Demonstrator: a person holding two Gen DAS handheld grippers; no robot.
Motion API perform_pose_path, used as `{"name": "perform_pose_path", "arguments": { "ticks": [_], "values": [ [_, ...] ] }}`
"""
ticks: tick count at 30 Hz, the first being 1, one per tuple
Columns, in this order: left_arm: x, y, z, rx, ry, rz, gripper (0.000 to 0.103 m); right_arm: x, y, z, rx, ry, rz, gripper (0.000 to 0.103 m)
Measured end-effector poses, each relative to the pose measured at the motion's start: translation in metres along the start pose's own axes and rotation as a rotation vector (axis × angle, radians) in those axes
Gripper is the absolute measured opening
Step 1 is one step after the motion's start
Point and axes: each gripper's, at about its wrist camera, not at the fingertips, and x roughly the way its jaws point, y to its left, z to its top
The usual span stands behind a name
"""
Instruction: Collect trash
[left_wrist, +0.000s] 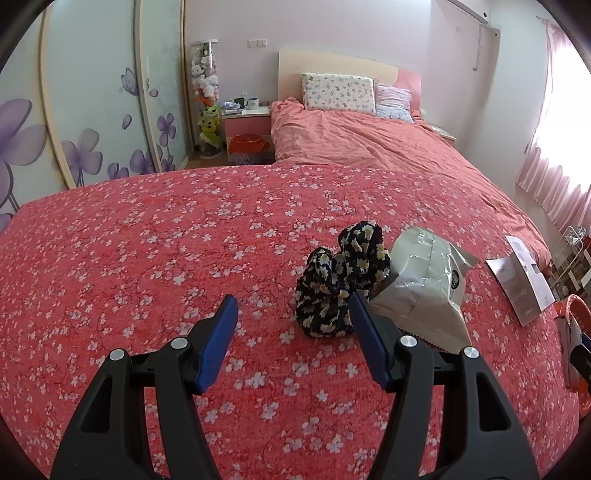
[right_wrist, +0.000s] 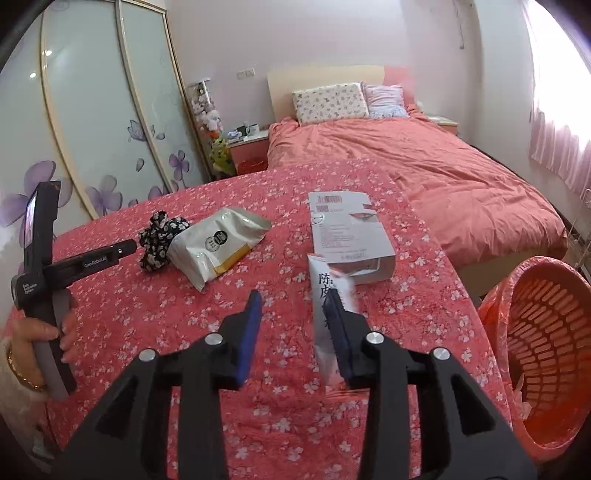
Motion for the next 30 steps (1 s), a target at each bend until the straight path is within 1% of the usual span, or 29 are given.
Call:
{"name": "perform_pose_path", "arguments": {
  "ticks": [1, 2, 4, 5, 6, 8, 18, 20, 21, 23, 27, 28, 29, 30],
  "values": [
    [-0.001, 0.000, 0.000, 0.001, -0.001, 0.000, 0.063, -0.001, 0.001, 0.000, 0.000, -0.001, -0.003, 0.031],
    [-0.002, 0.000, 0.000, 0.002, -0.003, -0.001, 0.063, -0.002, 0.002, -0.001, -0.006, 0.001, 0.004, 0.017],
    [-0.005, 0.000, -0.001, 0.003, -0.006, -0.004, 0.063, -0.001, 0.006, -0.003, -0.023, 0.018, -0.006, 0.014],
    [-0.006, 0.000, -0.002, 0.004, -0.009, -0.005, 0.063, -0.002, 0.007, -0.004, -0.024, 0.020, 0.006, 0.009],
    [-0.007, 0.001, -0.002, 0.005, -0.011, -0.007, 0.063, -0.001, 0.008, -0.005, -0.030, 0.027, -0.004, 0.009],
    [-0.011, 0.001, -0.004, 0.009, -0.015, -0.007, 0.063, -0.002, 0.011, -0.007, -0.038, 0.032, -0.005, 0.002],
    [-0.026, -0.003, -0.011, 0.053, -0.035, -0.007, 0.063, -0.014, 0.040, -0.015, -0.135, 0.014, 0.021, 0.002],
    [-0.029, -0.005, -0.012, 0.058, -0.039, -0.010, 0.063, -0.017, 0.045, -0.016, -0.142, 0.007, 0.001, 0.006],
    [-0.031, -0.005, -0.013, 0.059, -0.040, -0.012, 0.063, -0.018, 0.046, -0.016, -0.141, 0.005, -0.001, 0.006],
    [-0.034, -0.006, -0.014, 0.064, -0.045, -0.014, 0.063, -0.021, 0.049, -0.017, -0.144, -0.003, -0.010, 0.019],
    [-0.039, -0.005, -0.017, 0.072, -0.048, -0.017, 0.063, -0.030, 0.050, -0.015, -0.139, -0.021, -0.012, 0.033],
    [-0.041, -0.005, -0.018, 0.074, -0.050, -0.019, 0.063, -0.032, 0.051, -0.015, -0.140, -0.029, -0.022, 0.042],
    [-0.042, -0.006, -0.019, 0.076, -0.051, -0.019, 0.063, -0.035, 0.051, -0.015, -0.141, -0.039, -0.029, 0.044],
    [-0.044, -0.007, -0.019, 0.077, -0.053, -0.019, 0.063, -0.038, 0.052, -0.015, -0.150, -0.051, -0.030, 0.044]
  ]
}}
